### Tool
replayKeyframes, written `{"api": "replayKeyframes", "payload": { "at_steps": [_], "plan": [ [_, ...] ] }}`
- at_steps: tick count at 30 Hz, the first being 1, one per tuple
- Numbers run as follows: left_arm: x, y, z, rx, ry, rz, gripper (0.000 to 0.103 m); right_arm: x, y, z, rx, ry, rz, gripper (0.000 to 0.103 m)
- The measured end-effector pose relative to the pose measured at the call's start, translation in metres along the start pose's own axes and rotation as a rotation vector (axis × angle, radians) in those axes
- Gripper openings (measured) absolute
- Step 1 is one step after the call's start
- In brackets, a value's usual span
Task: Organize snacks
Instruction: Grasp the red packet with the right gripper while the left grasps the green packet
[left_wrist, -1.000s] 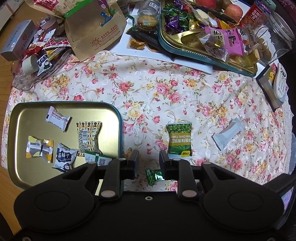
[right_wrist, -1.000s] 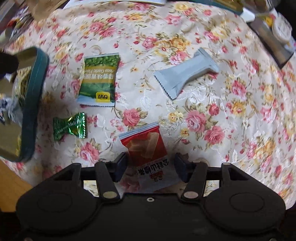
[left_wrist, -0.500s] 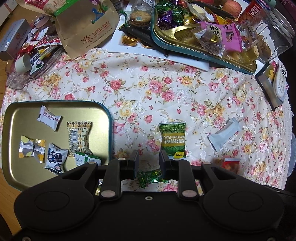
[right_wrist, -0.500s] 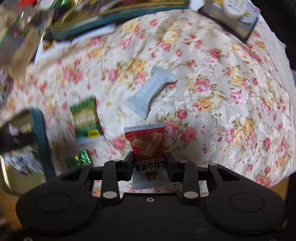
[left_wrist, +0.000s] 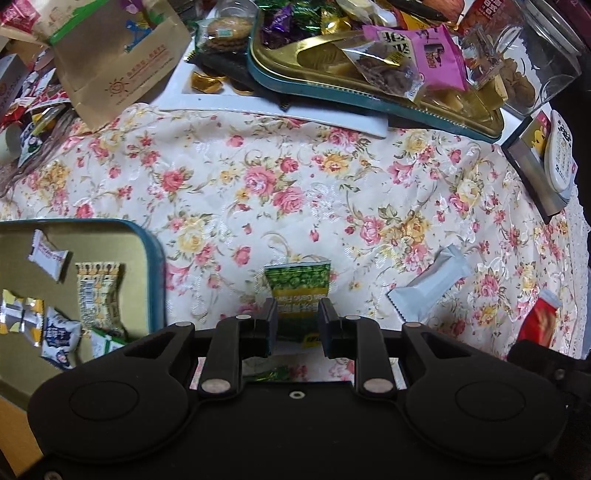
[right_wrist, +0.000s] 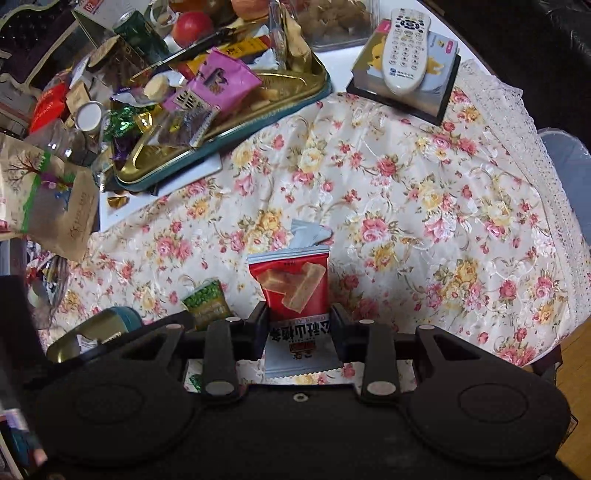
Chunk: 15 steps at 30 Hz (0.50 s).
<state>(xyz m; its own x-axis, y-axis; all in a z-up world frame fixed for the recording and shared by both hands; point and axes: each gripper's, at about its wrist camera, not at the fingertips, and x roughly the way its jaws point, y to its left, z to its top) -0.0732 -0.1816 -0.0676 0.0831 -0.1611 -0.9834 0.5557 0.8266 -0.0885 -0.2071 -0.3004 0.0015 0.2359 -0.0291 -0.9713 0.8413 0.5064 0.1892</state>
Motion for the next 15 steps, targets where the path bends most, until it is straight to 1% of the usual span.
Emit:
{"api": "replayKeyframes", "payload": {
  "at_steps": [2,5,8,12,15],
  "plan": [
    [0.005,-0.002,0.001,0.006,0.001,-0.003,0.033,-0.005,-0.001,0.003,-0.013,-0.008,0.016,0.036],
    [0.013,-0.006,0.003,0.007,0.0,0.016,0.033,-0.008,0.001,0.005,-0.027,-0.027,0.012,0.036],
    [0.024,-0.011,0.004,0.019,0.024,0.033,0.033,-0.01,0.001,0.009,-0.032,-0.044,0.005,0.036],
    [0.04,-0.015,0.003,0.033,0.053,0.063,0.033,-0.01,0.0,0.013,-0.036,-0.043,0.022,0.036],
    [0.042,-0.015,0.003,0.041,0.044,0.065,0.038,-0.009,0.001,0.015,-0.039,-0.042,0.028,0.036]
  ]
}}
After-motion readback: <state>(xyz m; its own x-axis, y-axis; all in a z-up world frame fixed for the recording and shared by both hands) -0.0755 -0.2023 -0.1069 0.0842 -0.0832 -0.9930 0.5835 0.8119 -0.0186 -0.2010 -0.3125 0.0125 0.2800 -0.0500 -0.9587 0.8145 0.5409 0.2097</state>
